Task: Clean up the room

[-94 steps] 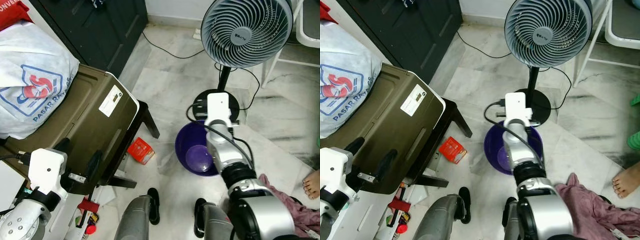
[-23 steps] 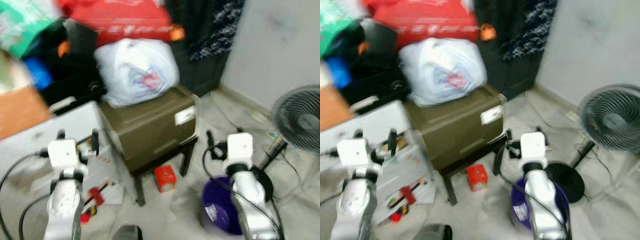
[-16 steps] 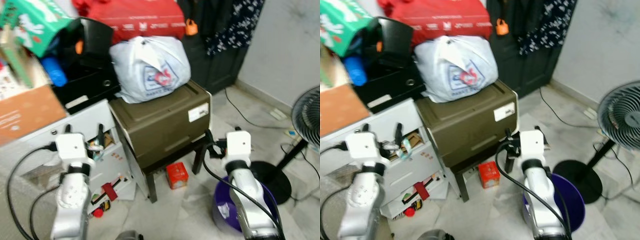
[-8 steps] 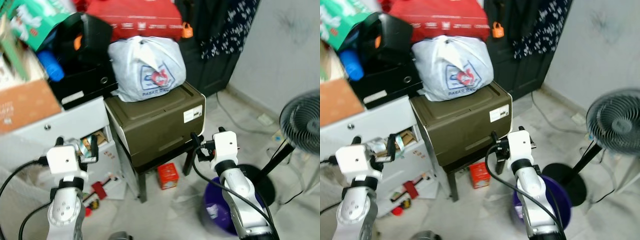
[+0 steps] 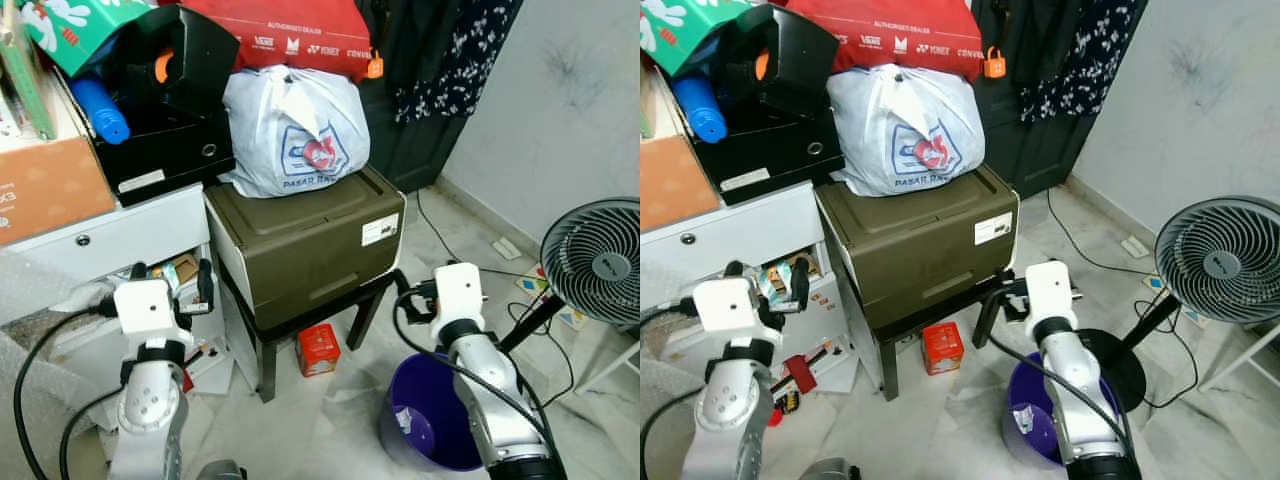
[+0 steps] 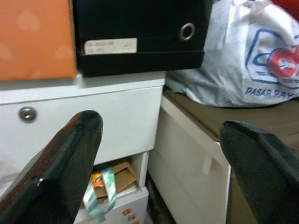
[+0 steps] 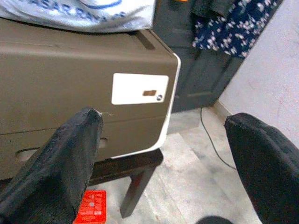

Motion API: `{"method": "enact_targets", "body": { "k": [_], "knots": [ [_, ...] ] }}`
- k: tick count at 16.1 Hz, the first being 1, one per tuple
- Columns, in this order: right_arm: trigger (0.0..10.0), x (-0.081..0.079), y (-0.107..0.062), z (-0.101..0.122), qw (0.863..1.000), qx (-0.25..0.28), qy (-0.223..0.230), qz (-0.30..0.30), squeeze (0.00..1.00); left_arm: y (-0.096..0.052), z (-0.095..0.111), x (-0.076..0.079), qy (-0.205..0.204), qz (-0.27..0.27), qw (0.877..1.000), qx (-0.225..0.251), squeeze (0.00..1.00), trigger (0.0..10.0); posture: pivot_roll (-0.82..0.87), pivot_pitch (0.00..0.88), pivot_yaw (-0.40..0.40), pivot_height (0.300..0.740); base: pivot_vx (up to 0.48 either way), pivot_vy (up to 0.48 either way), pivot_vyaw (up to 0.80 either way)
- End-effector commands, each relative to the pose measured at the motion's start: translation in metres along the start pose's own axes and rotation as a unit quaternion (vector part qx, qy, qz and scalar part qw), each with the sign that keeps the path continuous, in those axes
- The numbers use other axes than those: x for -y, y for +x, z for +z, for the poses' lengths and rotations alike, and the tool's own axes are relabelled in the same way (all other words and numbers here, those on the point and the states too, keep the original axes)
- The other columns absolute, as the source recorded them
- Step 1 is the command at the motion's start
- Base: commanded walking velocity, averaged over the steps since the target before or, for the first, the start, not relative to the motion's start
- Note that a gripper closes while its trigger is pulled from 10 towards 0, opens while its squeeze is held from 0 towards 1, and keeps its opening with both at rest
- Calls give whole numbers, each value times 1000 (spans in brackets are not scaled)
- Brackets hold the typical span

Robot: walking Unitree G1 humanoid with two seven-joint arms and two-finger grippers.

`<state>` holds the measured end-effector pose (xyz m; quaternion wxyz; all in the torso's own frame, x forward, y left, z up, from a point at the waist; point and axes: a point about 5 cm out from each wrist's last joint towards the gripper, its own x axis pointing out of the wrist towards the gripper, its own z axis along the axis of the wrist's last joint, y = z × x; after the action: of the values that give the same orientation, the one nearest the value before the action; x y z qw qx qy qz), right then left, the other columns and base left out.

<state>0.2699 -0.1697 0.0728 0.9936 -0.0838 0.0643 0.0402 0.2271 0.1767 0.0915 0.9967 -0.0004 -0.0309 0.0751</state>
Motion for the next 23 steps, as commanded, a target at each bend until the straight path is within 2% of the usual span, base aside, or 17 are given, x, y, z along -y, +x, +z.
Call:
{"method": "enact_targets", "body": {
  "k": [1, 3, 4, 6, 8, 10, 14, 16, 19, 20, 23],
  "knots": [
    [10000, 10, 2, 2, 999, 4, 12, -30, 0, -3, 1, 3, -2, 0, 1000, -2, 0, 10000, 38, 0, -39, 740, 0, 0, 0],
    [10000, 11, -1, -2, 998, 8, 22, -54, 0, -1, -1, 5, -5, -16, 1000, -8, 0, 10000, 13, 0, 18, 740, 0, 0, 0],
    [10000, 15, 0, 0, 997, 16, 19, -70, 0, 4, -4, 9, -1, -27, 1000, -13, 0, 10000, -10, 0, 50, 740, 0, 0, 0],
    [10000, 30, -2, 11, 994, 46, 5, -104, 0, 18, -7, 20, -5, -62, 998, -16, 0, 10000, -92, 0, 103, 740, 0, 0, 0],
    [10000, 35, -7, 9, 993, 46, -6, -111, 0, 27, -8, 27, 0, -83, 996, -13, 0, 10000, -124, 0, 108, 740, 0, 0, 0],
    [10000, 36, -9, 9, 992, 47, -8, -113, 0, 31, -8, 27, -3, -78, 997, -11, 0, 10000, -125, 0, 104, 740, 0, 0, 0],
    [10000, 25, -1, 8, 993, 48, 4, -112, 0, 32, -10, 22, -2, -74, 997, -9, 0, 10000, -107, 0, 108, 740, 0, 0, 0],
    [10000, 19, -2, 3, 993, 41, 7, -112, 0, 35, -13, 21, 10, -89, 996, -9, 0, 10000, -119, 0, 101, 740, 0, 0, 0],
    [10000, 12, 3, 2, 993, 36, 17, -108, 0, 42, -4, 20, 7, -84, 996, 6, 0, 10000, -101, 0, 113, 740, 0, 0, 0],
    [10000, 7, 4, 4, 994, 39, 24, -103, 0, 41, -1, 16, 6, -79, 997, 8, 0, 10000, -93, 0, 118, 740, 0, 0, 0],
    [10000, -5, 0, 1, 996, 35, 24, -85, 0, 33, -8, 11, 15, -78, 997, -6, 0, 10000, -82, 0, 117, 740, 0, 0, 0]
  ]
}}
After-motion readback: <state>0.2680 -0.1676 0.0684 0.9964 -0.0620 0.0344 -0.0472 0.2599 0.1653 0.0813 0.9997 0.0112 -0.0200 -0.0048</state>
